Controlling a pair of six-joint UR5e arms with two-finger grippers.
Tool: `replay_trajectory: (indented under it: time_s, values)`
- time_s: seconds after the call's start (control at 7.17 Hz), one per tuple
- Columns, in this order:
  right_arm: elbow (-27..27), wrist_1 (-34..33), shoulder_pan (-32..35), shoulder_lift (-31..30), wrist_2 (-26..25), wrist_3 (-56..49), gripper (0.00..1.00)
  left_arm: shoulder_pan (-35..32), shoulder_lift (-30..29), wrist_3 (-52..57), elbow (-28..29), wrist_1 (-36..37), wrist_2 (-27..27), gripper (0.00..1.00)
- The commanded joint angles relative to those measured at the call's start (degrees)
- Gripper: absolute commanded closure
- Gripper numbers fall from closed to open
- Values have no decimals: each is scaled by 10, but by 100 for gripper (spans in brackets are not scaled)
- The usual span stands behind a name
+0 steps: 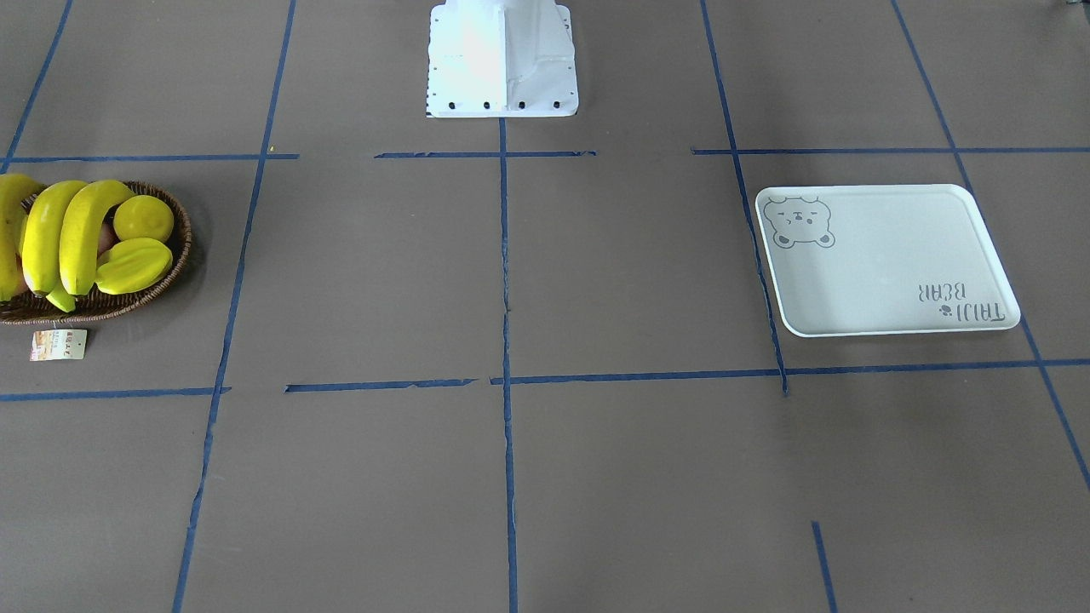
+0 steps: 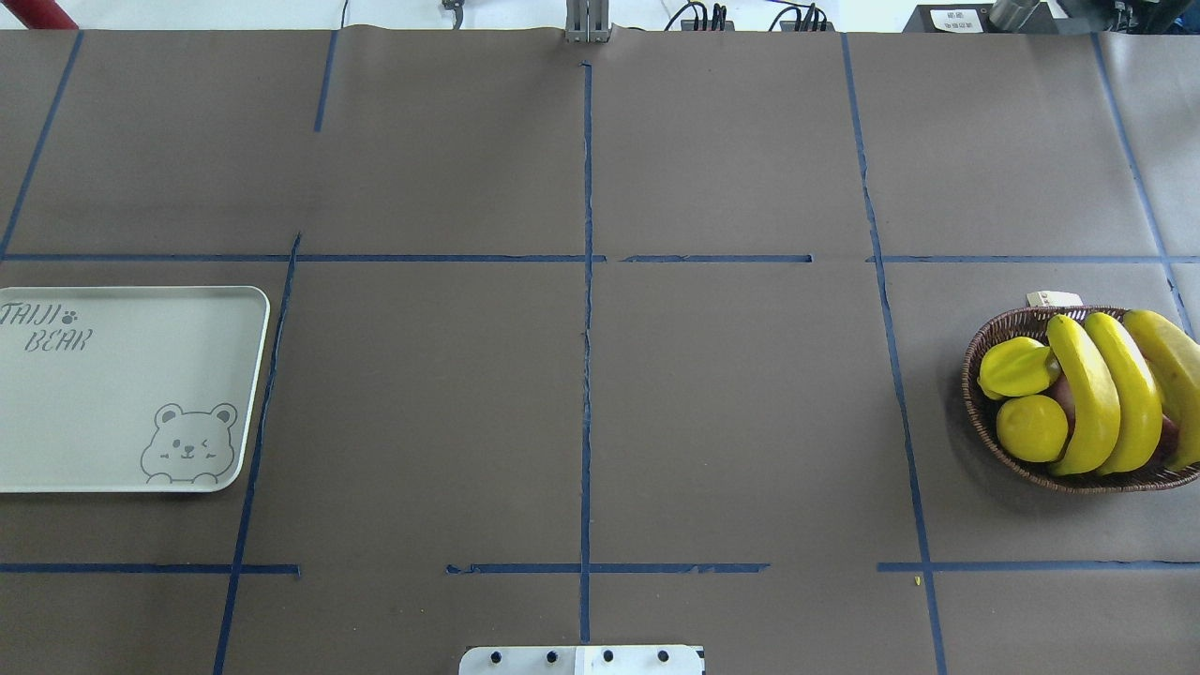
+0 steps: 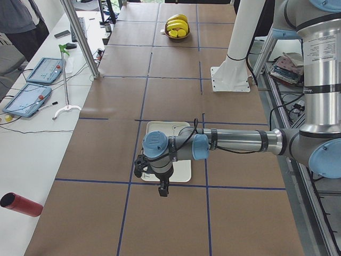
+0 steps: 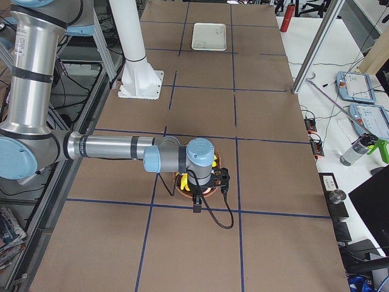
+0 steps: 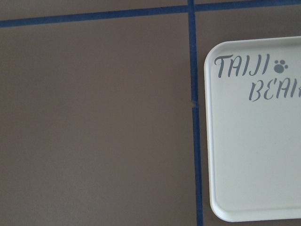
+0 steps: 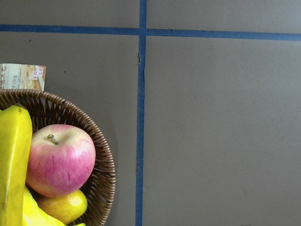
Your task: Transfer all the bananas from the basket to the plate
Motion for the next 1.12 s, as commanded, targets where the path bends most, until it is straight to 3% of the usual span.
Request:
replay_trajectory:
  time_s: [0.0, 0.28, 0.56, 0.98]
  values:
    - [1, 0, -5, 3, 1, 0, 0, 1, 0, -1, -3, 2, 0, 0]
    - [25, 24, -42, 20, 0, 16, 0, 1, 0, 0, -1, 0, 0, 0]
    - [64, 43, -105, 39, -3, 108, 0, 1, 0, -2, -1, 0, -1, 0]
    - [61, 52, -164, 18, -7, 106, 0, 1, 0, -4, -1, 0, -2, 0]
